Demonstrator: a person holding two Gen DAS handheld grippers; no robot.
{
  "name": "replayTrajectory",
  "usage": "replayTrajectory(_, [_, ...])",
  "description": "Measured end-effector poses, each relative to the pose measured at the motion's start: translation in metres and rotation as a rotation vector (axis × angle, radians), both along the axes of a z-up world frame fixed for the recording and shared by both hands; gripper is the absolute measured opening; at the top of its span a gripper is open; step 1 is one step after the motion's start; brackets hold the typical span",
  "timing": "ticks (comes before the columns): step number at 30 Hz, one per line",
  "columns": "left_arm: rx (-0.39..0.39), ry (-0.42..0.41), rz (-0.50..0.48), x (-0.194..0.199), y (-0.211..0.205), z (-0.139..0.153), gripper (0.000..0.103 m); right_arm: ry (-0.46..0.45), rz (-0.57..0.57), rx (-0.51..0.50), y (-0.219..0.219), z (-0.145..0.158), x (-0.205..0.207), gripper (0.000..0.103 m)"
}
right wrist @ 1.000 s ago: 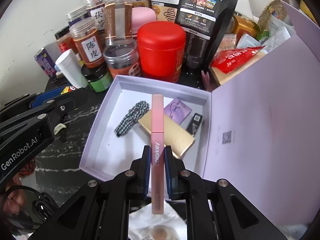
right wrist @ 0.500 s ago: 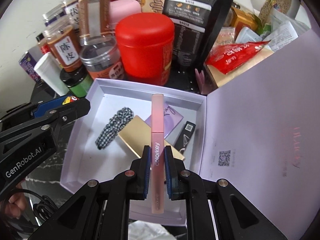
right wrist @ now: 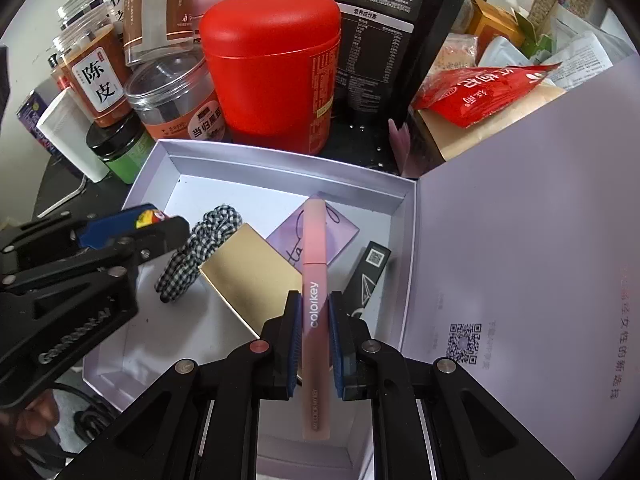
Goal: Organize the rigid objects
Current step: 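Open both tools to drop the lollipop and lip gloss into the gift box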
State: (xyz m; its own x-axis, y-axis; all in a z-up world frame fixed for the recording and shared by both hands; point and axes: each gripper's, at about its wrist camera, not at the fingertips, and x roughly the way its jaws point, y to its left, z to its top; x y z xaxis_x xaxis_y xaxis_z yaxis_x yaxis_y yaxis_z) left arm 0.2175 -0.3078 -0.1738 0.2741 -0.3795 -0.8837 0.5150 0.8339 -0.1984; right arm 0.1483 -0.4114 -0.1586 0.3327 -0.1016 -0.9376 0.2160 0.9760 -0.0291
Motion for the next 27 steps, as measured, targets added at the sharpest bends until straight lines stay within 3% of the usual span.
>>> replayTrajectory(7, [0.041,0.009,-0.007,0.001,-0.006,-0.002,0.027,0.006,0.002,-0.011,0.001,0.002,0.0,0.014])
replayTrajectory(11, [0.099,-0.014,-0.01,0.0,-0.012,-0.002,0.028,0.012,-0.02,-0.041,0.0,0.007,-0.003,0.034])
replayTrajectory(12, [0.11,-0.029,-0.007,-0.001,-0.012,0.0,0.029,0.003,-0.021,-0.047,0.0,0.01,-0.004,0.034])
replayTrajectory(13, [0.113,-0.039,-0.004,-0.002,-0.012,0.002,0.032,0.001,-0.021,-0.053,0.0,0.012,-0.005,0.034])
replayTrajectory(15, [0.112,-0.041,0.007,-0.003,-0.011,0.006,0.051,-0.003,-0.025,-0.064,0.0,0.017,-0.007,0.034])
replayTrajectory(16, [0.112,-0.044,0.013,-0.003,-0.01,0.008,0.072,-0.004,-0.027,-0.064,-0.001,0.019,-0.008,0.034])
replayTrajectory(17, [0.105,-0.051,0.021,-0.003,-0.008,0.012,0.082,-0.005,-0.029,-0.062,-0.001,0.021,-0.009,0.034])
replayTrajectory(27, [0.073,-0.09,0.043,-0.011,0.013,0.048,0.082,-0.031,-0.02,-0.062,0.006,0.048,-0.021,0.034])
